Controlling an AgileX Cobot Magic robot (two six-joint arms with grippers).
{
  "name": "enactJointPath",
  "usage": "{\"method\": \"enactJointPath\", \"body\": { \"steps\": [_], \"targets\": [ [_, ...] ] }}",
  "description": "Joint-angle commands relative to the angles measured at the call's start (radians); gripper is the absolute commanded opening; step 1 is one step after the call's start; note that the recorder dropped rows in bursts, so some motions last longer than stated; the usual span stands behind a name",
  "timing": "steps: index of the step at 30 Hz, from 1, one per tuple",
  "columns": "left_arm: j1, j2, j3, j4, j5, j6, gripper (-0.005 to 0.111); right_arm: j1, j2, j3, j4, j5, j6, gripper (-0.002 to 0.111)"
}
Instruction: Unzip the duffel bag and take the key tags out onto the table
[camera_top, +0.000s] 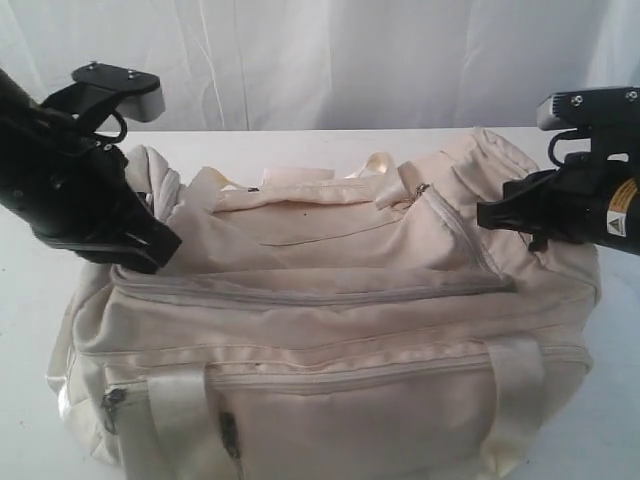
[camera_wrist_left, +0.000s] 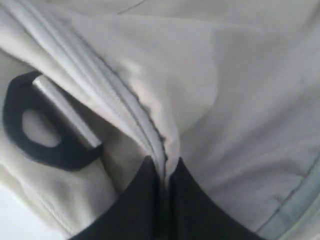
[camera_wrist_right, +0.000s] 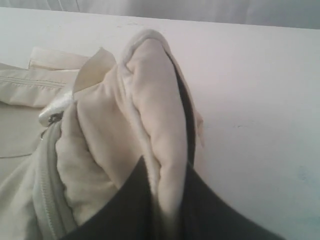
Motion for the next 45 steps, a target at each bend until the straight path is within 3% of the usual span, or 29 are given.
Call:
{"method": "enactJointPath", "body": {
  "steps": [1, 5, 8, 18, 28, 32, 36, 38, 40, 45],
  "targets": [
    [0.002, -0.064, -0.004, 0.354, 0.187, -0.176, 0.000, -0.002, -0.102, -0.002, -0.006, 0.105, -0.006, 0.000],
    [0.002, -0.161, -0.004, 0.541, 0.243, -0.276, 0.000, -0.002, -0.199, -0.002, -0.002, 0.211, 0.011, 0.000],
    [0.002, -0.237, -0.004, 0.568, 0.290, -0.333, 0.000, 0.009, -0.260, 0.004, 0.049, 0.264, 0.034, 0.000],
    [0.002, -0.380, 0.052, 0.368, 0.368, -0.335, 0.000, 0.096, -0.307, 0.067, 0.098, 0.377, 0.032, 0.000],
    [0.002, -0.436, 0.316, 0.322, 0.172, -0.384, 0.004, 0.096, -0.307, 0.065, 0.155, 0.354, 0.032, 0.002],
    [0.002, -0.436, 0.352, 0.307, 0.176, -0.406, 0.030, 0.096, -0.311, 0.061, 0.155, 0.356, 0.030, 0.022],
    [0.002, -0.451, 0.346, 0.257, 0.165, -0.406, 0.064, 0.096, -0.339, 0.041, 0.163, 0.368, 0.030, 0.058],
    [0.002, -0.473, 0.325, 0.246, 0.148, -0.402, 0.073, 0.096, -0.372, 0.026, 0.169, 0.375, 0.030, 0.074],
    [0.002, -0.504, 0.281, 0.246, 0.123, -0.397, 0.075, 0.096, -0.407, 0.007, 0.177, 0.378, 0.030, 0.079],
    [0.002, -0.543, 0.164, 0.246, -0.051, -0.365, 0.075, 0.126, -0.473, -0.055, 0.238, 0.322, 0.030, 0.072]
  ]
}}
